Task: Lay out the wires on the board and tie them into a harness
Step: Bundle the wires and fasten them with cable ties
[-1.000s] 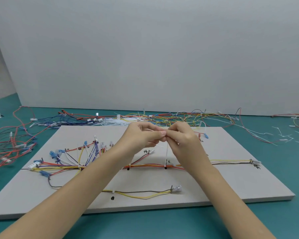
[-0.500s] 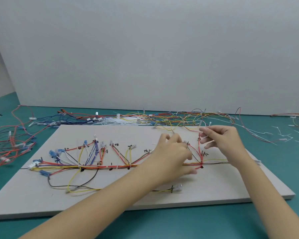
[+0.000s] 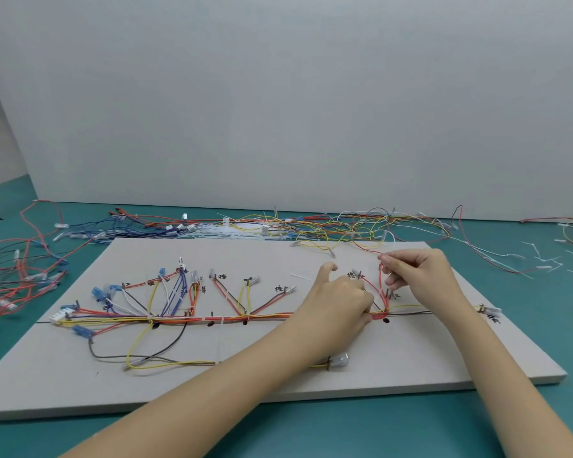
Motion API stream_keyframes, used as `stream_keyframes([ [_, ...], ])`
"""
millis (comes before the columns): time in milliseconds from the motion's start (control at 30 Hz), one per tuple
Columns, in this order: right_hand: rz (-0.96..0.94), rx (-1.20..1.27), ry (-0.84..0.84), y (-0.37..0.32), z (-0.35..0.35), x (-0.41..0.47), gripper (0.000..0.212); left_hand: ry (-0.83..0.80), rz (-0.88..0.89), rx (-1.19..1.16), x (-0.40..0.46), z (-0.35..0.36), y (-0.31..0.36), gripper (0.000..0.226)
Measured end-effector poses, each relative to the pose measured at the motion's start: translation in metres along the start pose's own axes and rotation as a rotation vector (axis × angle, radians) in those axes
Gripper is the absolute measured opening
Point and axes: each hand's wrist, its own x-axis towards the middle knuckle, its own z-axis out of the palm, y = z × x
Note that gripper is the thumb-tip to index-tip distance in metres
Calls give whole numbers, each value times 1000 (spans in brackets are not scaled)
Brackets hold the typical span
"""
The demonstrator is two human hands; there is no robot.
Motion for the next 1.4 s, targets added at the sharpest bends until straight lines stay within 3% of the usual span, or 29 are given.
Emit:
stream_keyframes([
  [267,35,-138,-237,-3,5,-8,9,22,23,-7,6,4,-4,24],
  [533,72,-131,-262,-4,1,-13,9,228,49,26,1,7,-4,16],
  [667,73,-145,-229,-3,4,-13,21,53,90,-349,6,4,-3,16],
  [767,43,-182,-219,-2,5,-13,26,25,68,-482,6,7,-1,21],
  [900,-28,-232,-232,-1,5,-13,23,29,62,-469,8,5,2,12],
  [1067,-34,-236,-203,1,5,-11,12,-48,57,-419,16,0,5,32],
  [1400,1,-184,-173,-3,5,-14,8,35,126,-365,15,9,9,24],
])
